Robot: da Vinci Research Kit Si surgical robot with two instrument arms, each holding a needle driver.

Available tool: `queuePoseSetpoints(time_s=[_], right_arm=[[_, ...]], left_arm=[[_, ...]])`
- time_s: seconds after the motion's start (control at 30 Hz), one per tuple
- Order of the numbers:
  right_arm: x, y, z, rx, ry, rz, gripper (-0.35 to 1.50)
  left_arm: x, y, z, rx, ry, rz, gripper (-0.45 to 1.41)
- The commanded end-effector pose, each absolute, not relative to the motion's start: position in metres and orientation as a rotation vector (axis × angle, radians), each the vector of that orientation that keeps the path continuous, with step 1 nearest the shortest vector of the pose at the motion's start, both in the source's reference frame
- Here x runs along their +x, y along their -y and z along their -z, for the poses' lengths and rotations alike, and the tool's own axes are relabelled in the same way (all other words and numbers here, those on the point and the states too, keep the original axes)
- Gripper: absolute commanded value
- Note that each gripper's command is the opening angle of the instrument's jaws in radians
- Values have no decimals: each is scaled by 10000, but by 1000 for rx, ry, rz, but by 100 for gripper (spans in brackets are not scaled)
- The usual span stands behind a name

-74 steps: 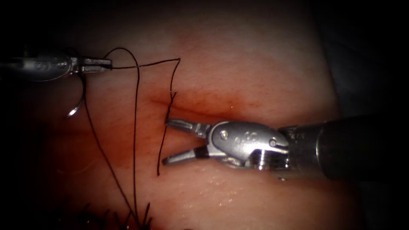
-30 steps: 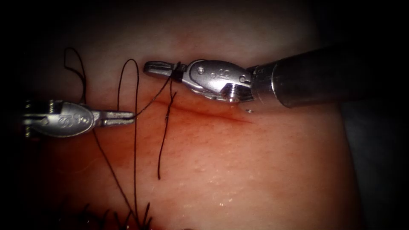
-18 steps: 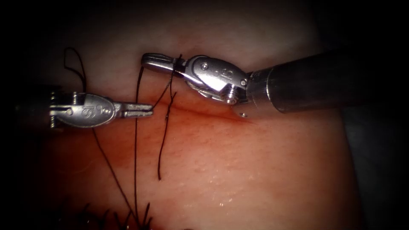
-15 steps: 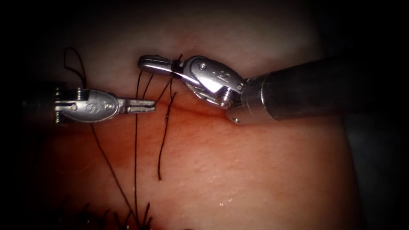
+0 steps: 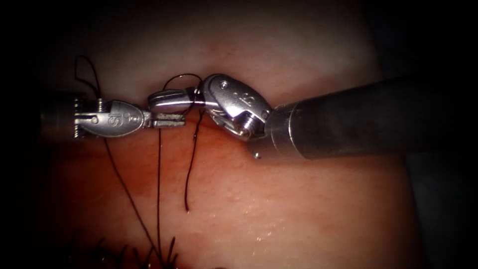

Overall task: Wound Closure
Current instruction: Wrap the suture one time clockwise around the right tool, then grasp the suture tail end with the right gripper.

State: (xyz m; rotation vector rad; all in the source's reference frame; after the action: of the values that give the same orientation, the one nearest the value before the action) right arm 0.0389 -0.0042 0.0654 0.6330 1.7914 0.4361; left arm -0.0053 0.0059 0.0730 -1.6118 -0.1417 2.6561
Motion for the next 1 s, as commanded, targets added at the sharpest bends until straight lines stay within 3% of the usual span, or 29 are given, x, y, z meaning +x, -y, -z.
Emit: queuePoseSetpoints(time_s=[0.03, 0.8, 0.87, 1.0], right_arm=[[397, 45, -656, 659, -1793, -406, -35], [406, 83, -658, 848, -1455, 144, -33], [408, 89, -660, 855, -1425, 181, -27], [410, 96, -662, 852, -1400, 231, 19]], left_arm=[[-58, -60, -736, -1616, 143, -2654, -45], [-58, -41, -720, -1614, 212, -2709, -45], [-58, -39, -720, -1607, 215, -2716, -45], [-58, -39, -721, -1606, 217, -2719, -45]])
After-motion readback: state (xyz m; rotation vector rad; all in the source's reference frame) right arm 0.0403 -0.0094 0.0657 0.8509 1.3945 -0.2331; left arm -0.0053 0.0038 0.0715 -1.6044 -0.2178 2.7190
